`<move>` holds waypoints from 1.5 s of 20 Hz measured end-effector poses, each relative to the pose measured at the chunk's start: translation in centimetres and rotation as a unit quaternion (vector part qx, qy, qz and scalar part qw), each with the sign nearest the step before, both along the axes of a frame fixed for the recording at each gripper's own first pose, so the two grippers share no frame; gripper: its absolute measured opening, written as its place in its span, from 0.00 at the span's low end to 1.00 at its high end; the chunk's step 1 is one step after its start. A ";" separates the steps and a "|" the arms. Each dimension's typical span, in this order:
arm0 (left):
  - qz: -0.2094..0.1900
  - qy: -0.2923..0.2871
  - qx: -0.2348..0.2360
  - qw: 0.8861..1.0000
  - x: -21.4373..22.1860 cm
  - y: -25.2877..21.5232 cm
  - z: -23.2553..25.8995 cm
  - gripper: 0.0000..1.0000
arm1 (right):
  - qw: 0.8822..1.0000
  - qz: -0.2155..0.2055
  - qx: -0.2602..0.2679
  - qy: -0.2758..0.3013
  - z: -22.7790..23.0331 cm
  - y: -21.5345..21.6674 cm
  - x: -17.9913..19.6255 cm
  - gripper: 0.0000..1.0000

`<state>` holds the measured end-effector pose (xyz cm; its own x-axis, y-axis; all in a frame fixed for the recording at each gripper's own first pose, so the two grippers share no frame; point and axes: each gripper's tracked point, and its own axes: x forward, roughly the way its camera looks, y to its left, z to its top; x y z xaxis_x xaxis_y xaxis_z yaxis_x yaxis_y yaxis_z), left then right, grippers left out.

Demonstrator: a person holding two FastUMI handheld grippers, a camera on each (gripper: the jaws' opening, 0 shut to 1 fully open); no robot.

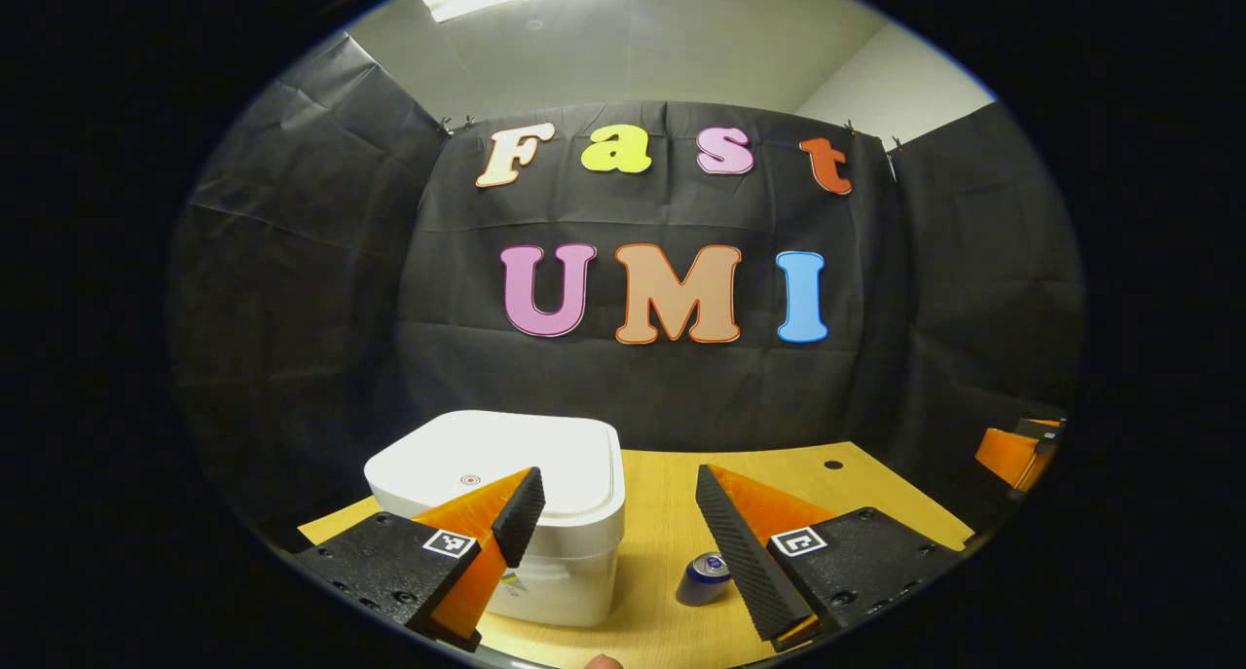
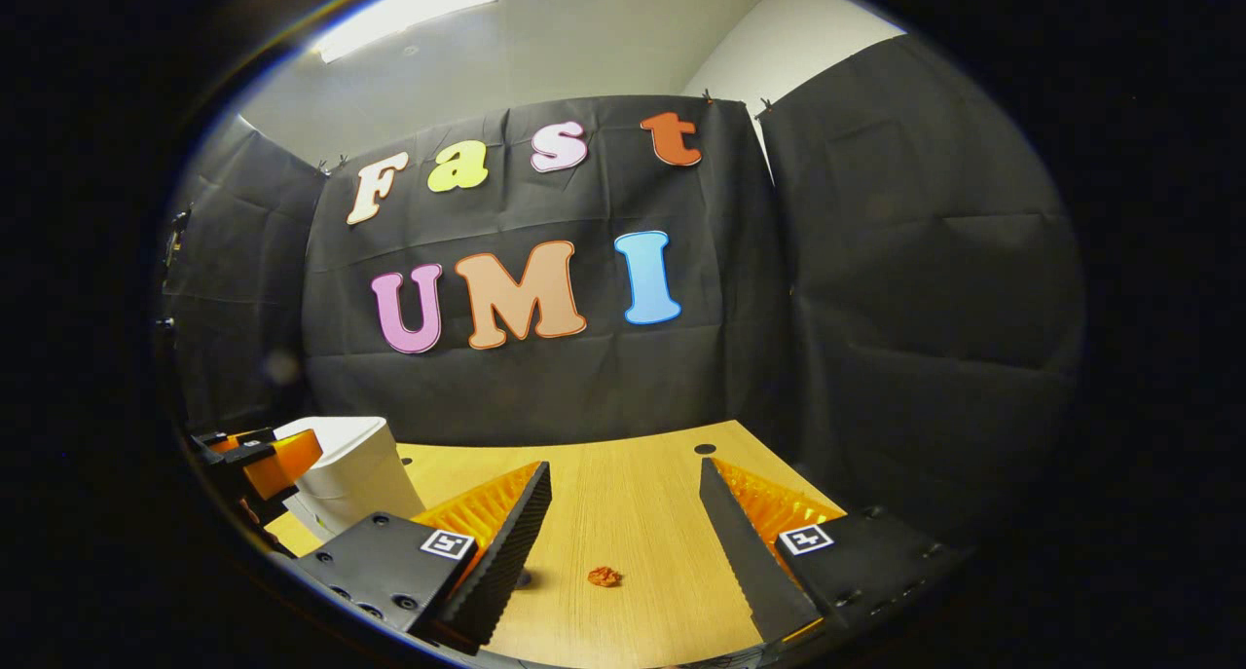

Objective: Press the lid of the desktop garbage bin to open it, pick up the crumpled paper on the desktop and throw it into the bin, then pick up the pop can on the desktop and drop it into the bin, and finally close the garbage bin lid.

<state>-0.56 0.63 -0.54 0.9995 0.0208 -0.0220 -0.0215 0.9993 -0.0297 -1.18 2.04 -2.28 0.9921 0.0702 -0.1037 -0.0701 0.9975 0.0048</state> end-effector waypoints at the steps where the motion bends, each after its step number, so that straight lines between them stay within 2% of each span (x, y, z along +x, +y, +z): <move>1: 0.002 0.001 0.000 1.000 0.0 0.2 0.0 0.94 | 1.000 0.001 -0.001 0.002 -0.1 0.1 -0.2 0.97; 5: 0.003 -0.002 0.002 1.000 0.2 0.7 0.6 0.94 | 1.000 0.001 0.000 0.000 0.0 0.1 -0.5 0.97; 6: 0.000 -0.007 0.003 1.000 0.2 0.8 0.9 0.88 | 1.000 0.000 0.001 0.001 -0.1 0.1 -0.5 0.97; 7: -0.001 -0.011 0.005 1.000 0.4 1.0 1.2 0.86 | 1.000 0.001 0.003 0.003 -0.2 0.2 -0.5 0.97; 8: 0.001 -0.013 0.009 1.000 0.5 1.3 1.3 0.76 | 1.000 0.001 0.005 0.004 -0.3 0.3 -0.4 0.97; 9: 0.006 -0.012 0.013 1.000 0.8 1.8 1.3 0.73 | 1.000 0.002 0.007 0.004 -0.4 0.4 -0.4 0.97; 10: 0.014 -0.008 0.014 1.000 0.9 2.5 1.2 0.64 | 1.000 0.003 0.008 0.004 -0.3 0.5 -0.3 0.97; 13: 0.021 0.008 -0.005 1.000 1.6 3.7 1.0 0.45 | 1.000 0.002 0.006 -0.003 -0.1 0.5 -0.1 0.97; 15: 0.031 0.003 -0.013 0.999 2.2 5.3 1.7 0.29 | 1.000 0.003 0.008 -0.001 -0.2 0.6 -0.1 0.97; 16: 0.046 -0.005 -0.009 0.999 2.6 6.7 2.0 0.18 | 1.000 0.005 0.009 0.002 -0.3 0.7 -0.1 0.97; 17: 0.061 -0.013 -0.005 0.998 3.1 8.0 2.5 0.12 | 1.000 0.006 0.010 0.005 -0.5 0.9 0.0 0.97; 18: 0.066 -0.016 -0.004 0.998 3.5 8.6 2.5 0.00 | 1.000 0.007 0.010 0.007 -0.5 1.0 0.0 0.97; 24: 0.069 -0.004 -0.003 0.998 5.5 10.6 0.3 0.00 | 1.000 0.006 -0.012 0.012 -1.0 0.7 0.0 0.97; 28: 0.061 0.010 0.002 0.998 5.9 10.0 -1.4 0.00 | 1.000 -0.001 -0.006 0.023 -1.7 0.2 -0.1 0.97; 30: 0.072 0.030 -0.001 0.997 5.9 10.4 -3.1 0.00 | 1.000 -0.003 -0.002 0.029 -2.0 0.2 0.1 0.97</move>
